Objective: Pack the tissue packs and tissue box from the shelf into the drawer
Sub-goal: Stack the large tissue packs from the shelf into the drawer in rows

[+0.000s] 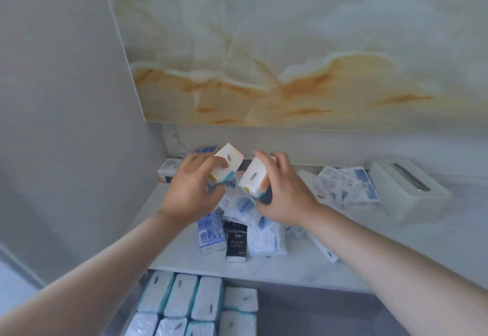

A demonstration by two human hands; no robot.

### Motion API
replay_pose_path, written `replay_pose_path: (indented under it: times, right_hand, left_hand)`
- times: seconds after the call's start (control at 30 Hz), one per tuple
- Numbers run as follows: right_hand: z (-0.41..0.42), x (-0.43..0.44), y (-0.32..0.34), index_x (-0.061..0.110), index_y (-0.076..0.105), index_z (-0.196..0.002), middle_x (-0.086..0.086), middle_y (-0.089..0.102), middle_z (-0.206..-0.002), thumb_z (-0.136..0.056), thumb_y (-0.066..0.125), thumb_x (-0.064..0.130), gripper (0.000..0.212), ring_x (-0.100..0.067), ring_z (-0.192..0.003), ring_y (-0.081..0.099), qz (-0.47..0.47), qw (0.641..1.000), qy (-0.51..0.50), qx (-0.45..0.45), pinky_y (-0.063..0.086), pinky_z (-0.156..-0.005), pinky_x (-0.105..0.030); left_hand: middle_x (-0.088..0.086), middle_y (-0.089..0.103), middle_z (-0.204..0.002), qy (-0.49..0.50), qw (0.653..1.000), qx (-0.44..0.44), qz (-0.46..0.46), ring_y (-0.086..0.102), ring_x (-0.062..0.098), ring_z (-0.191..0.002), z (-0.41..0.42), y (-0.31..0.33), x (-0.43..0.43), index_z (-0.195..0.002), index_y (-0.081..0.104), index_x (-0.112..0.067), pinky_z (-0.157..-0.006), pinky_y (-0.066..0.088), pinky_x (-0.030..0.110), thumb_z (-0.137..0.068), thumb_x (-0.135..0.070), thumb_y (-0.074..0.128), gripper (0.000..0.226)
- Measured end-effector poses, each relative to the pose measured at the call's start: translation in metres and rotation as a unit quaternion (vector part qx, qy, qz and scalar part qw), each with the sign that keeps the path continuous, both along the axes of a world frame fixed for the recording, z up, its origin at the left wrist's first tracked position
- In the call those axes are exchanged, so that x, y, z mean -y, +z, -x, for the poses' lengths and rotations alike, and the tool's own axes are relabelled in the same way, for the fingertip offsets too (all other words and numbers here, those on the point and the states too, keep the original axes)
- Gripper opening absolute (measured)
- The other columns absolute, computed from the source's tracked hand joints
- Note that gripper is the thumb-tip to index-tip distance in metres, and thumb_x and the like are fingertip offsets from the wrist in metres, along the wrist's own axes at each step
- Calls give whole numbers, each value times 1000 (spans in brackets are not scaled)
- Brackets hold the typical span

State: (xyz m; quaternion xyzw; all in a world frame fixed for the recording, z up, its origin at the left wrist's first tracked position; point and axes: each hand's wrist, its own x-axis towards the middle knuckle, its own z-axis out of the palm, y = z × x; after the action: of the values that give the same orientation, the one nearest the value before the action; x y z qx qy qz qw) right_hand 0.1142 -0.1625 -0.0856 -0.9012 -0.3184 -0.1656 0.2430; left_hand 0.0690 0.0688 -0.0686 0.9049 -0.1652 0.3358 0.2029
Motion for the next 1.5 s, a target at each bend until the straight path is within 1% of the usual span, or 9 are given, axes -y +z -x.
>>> replay_pose_path:
  times: [0.27, 0.47, 0.6, 0.8, 0.93, 1.1, 1.23, 1.37, 1.5]
  right_hand:
    - [109, 3, -21, 40, 22, -146, 11, 34, -125, -65, 75, 34, 97, -12, -103, 51, 57, 973, 27, -221, 50, -91, -35]
    - [156, 3, -38, 43, 31, -140, 13, 37, -119, -62, 79, 38, 92, -11, -114, 41, 102, 961, 54, -250, 44, -98, -33]
    - [178, 5, -46, 44, 27, -146, 13, 38, -131, -61, 81, 38, 100, -11, -122, 33, 99, 959, 43, -263, 36, -99, -27]
    - [204, -4, -61, 43, 22, -148, 8, 31, -131, -63, 77, 24, 103, -15, -125, 34, 88, 952, 44, -290, 39, -103, -32]
    - [211, -5, -65, 38, 10, -155, 6, 28, -141, -66, 76, 18, 113, -15, -134, 31, 82, 944, 52, -315, 37, -104, -27]
    - [211, -10, -59, 42, 20, -151, 15, 36, -142, -60, 89, 20, 116, -7, -125, 43, 15, 937, 59, -344, 42, -100, -24]
    - [210, -5, -55, 47, 31, -142, 12, 53, -128, -56, 92, 20, 108, -11, -113, 57, -47, 902, 65, -425, 52, -97, -35]
    - [208, -2, -45, 29, 45, -134, -1, 60, -127, -80, 80, 30, 66, -21, -107, 65, -190, 775, 22, -602, 58, -79, -36]
    - [203, 4, -50, 7, 66, -109, -19, 73, -109, -82, 78, 35, 41, -33, -92, 73, -114, 779, -56, -614, 61, -73, -44]
  left_hand:
    - [-13, 55, -105, 26, 960, -240, 139, 52, 11, -89, 128, -26, -2, -110, 52, -41, -72, 41, 24, -81, -23, 63, 36]
    - [11, 70, -96, 61, 781, -468, 408, 61, 24, -79, 162, -49, -6, -93, 63, -33, -73, 47, 35, -68, -24, 65, 27]
    - [12, 62, -96, 82, 727, -515, 446, 58, 23, -80, 175, -70, -15, -101, 61, -20, -71, 50, 32, -78, -14, 64, 23]
    - [9, 62, -113, 180, 785, -517, 289, 59, 18, -88, 184, -103, -35, -129, 54, -19, -70, 50, 28, -92, -27, 59, 38]
    - [4, 41, -148, 186, 863, -470, 12, 36, 27, -135, 196, -91, -28, -145, 38, -32, -111, 34, 44, -87, -36, 65, 64]
    - [-14, 31, -152, -100, 852, -506, 92, 31, 6, -137, 219, -67, 14, -153, 11, -39, -110, 29, 25, -72, -29, 84, 109]
    - [-15, 48, -130, -73, 887, -440, 119, 47, 5, -117, 220, -72, 30, -146, 27, -36, -94, 39, 20, -65, -35, 87, 101]
    - [-13, 47, -128, -42, 898, -429, 89, 49, 10, -112, 216, -78, 33, -141, 34, -30, -89, 41, 24, -57, -47, 88, 102]
    - [-11, 44, -124, -75, 888, -449, 63, 47, 11, -111, 217, -90, 54, -140, 32, -24, -90, 39, 24, -58, -46, 90, 103]
